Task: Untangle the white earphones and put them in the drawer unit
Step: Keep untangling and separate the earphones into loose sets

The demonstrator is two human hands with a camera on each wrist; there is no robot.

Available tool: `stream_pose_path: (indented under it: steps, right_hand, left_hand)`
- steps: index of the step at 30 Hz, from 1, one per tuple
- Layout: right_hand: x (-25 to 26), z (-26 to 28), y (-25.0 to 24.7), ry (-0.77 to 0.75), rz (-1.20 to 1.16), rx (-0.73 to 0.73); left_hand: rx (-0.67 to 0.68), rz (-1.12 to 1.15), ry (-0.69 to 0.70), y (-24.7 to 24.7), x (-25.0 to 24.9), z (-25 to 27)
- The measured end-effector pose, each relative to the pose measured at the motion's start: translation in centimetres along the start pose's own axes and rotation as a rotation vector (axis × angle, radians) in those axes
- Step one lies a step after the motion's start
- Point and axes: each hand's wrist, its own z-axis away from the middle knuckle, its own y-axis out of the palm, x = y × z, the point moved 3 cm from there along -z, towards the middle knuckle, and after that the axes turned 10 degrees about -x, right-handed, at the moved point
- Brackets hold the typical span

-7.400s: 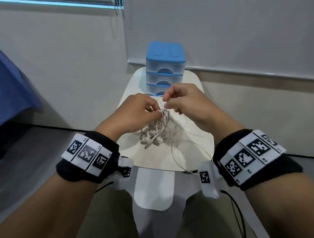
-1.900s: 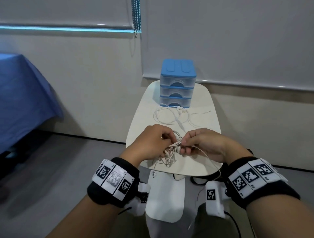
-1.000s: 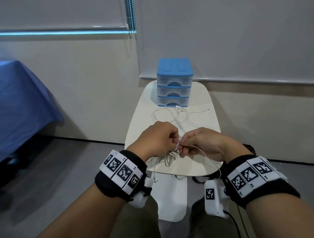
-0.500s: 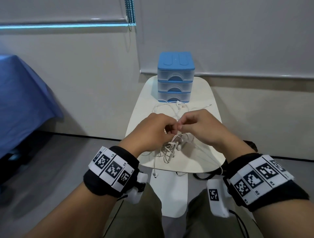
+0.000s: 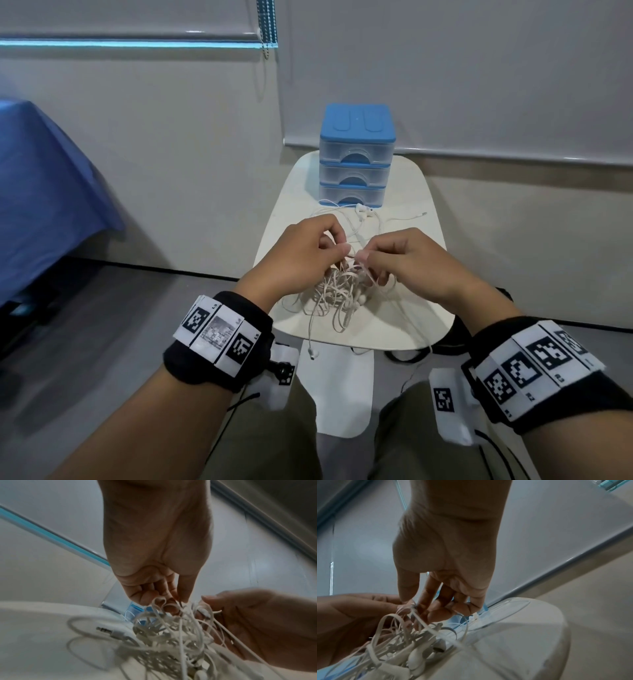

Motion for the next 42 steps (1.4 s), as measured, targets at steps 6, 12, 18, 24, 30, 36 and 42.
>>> stream_pose_path:
  steps: [6, 12, 18, 24, 30, 36, 42]
  right_hand:
    - [0.3, -0.3, 0.5, 0.017, 0.147, 0.012]
    - [2.8, -0.9, -0.5, 0.068, 0.109, -0.118]
    - [5.0, -1.3, -0.7, 0.114, 0.030, -0.193]
    - [5.7, -1.5, -0.5, 0.102, -0.006, -0.339]
    - [5.7, -1.6, -0.8, 0.088, -0.054, -0.421]
    - [6.0, -1.7, -1.4, 0.006, 0.072, -0.318]
    - [7.0, -1.9, -2.1, -0.041, 0.088, -0.226]
  left_hand:
    - [-0.023, 0.194, -0.076, -0.1, -0.5, 0.2]
    - [0.109, 0.280, -0.073, 0.4, -1.1, 0.6]
    - [0.086, 0.321, -0.041, -0.6, -1.5, 0.1]
    - [-0.003, 0.396, -0.068, -0.9, -1.7, -0.4]
    - [-0.027, 0.440, -0.031, -1.3, -2.4, -0.6]
    - [0.087, 0.369, 0.008, -1.3, -2.6, -1.0]
    - [0.272, 0.291, 0.036, -0.3, -2.5, -0.7]
